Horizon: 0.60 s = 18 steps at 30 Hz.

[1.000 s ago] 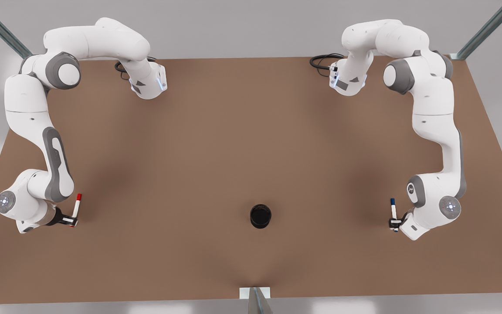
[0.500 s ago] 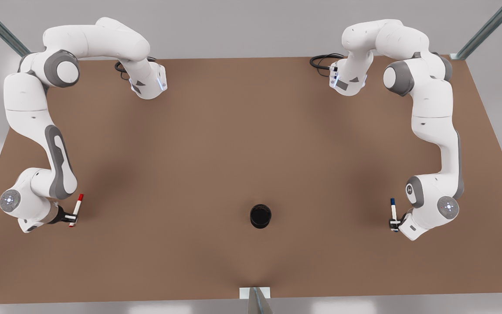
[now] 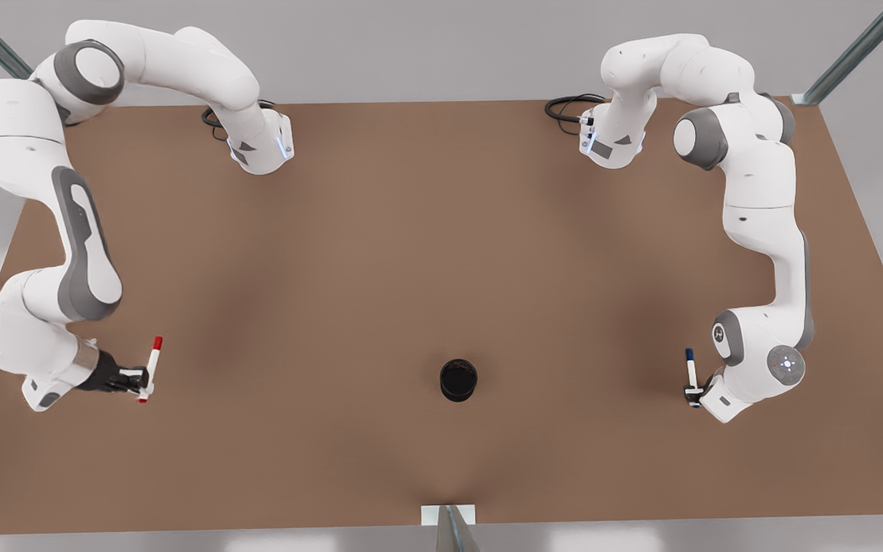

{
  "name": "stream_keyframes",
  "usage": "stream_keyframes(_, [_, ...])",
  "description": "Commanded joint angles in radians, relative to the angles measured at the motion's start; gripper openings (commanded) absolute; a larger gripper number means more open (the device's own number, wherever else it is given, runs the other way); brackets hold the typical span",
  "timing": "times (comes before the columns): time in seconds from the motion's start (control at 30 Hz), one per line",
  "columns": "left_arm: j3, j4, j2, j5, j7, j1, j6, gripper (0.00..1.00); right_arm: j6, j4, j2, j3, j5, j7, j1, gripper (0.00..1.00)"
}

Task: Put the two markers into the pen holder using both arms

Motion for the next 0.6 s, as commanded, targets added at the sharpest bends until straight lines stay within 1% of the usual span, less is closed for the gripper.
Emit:
stream_keyframes(0.0, [-0.001, 0.001, -0.001, -0.007, -0.02, 0.0, -0.001, 0.21, -0.073, -0.005, -0.003, 0.055, -0.022, 0.082, 0.005, 0.25])
stream_keyframes(0.07, [-0.001, 0.001, -0.001, -0.007, -0.03, -0.002, -0.001, 0.21, -0.013, -0.005, 0.0, 0.072, -0.034, 0.09, 0.06, 0.25])
stream_keyframes(0.13, [-0.001, 0.007, -0.003, -0.007, -0.057, -0.003, -0.003, 0.21, 0.054, -0.003, 0.007, 0.064, -0.034, 0.092, 0.122, 0.25])
stream_keyframes(0.27, [-0.004, 0.008, -0.026, -0.003, -0.054, -0.006, -0.013, 0.21, 0.185, 0.003, 0.01, 0.058, -0.036, 0.128, 0.3, 0.25])
stream_keyframes(0.33, [-0.007, 0.008, -0.044, -0.002, -0.045, -0.005, -0.017, 0.21, 0.316, 0.008, 0.008, 0.055, -0.037, 0.15, 0.395, 0.25])
stream_keyframes(0.37, [-0.007, 0.008, -0.044, -0.002, -0.022, -0.005, -0.017, 0.21, 0.393, 0.014, 0.014, 0.055, -0.114, 0.168, 0.441, 0.25])
stream_keyframes(0.4, [-0.007, 0.008, -0.044, -0.002, -0.02, -0.005, -0.017, 0.21, 0.433, 0.024, 0.023, 0.046, -0.134, 0.179, 0.488, 0.25])
stream_keyframes(0.47, [-0.007, 0.008, -0.049, -0.002, -0.017, -0.005, -0.015, 0.21, 0.528, 0.112, 0.028, -0.069, -0.134, 0.207, 0.652, 0.25])
stream_keyframes(0.53, [-0.007, 0.008, -0.063, -0.003, -0.007, -0.008, -0.017, 0.21, 0.568, 0.303, 0.057, -0.23, -0.132, 0.225, 0.876, 0.25])
stream_keyframes(0.57, [-0.012, 0.008, -0.078, -0.005, 0.015, -0.008, -0.033, 0.21, 0.568, 0.377, 0.065, -0.312, -0.132, 0.302, 0.972, 0.25])
